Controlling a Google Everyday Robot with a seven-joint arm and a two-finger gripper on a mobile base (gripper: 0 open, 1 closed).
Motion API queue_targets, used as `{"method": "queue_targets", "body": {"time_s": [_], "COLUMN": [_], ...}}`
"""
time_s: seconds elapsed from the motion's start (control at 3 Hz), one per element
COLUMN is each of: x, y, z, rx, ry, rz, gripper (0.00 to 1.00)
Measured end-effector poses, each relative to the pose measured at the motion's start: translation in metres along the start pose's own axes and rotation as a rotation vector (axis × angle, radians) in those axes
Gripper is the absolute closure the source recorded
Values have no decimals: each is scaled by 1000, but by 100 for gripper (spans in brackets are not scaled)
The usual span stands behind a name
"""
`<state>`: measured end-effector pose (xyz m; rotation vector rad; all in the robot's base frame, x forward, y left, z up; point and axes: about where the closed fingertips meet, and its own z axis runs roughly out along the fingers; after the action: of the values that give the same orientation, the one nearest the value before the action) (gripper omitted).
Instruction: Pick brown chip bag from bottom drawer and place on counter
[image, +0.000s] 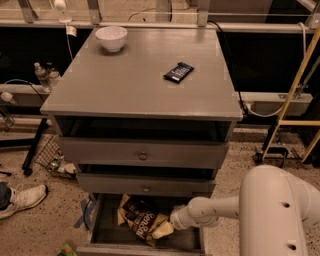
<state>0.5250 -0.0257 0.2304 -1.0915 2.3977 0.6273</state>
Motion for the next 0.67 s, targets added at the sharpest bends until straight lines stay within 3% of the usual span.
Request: {"method": "queue_targets", "body": {"time_s": [0.67], "x": [-3], "y": [-10], "z": [39], "rx": [-45], "ry": [-26], "rz": [12], "gripper": [0]}}
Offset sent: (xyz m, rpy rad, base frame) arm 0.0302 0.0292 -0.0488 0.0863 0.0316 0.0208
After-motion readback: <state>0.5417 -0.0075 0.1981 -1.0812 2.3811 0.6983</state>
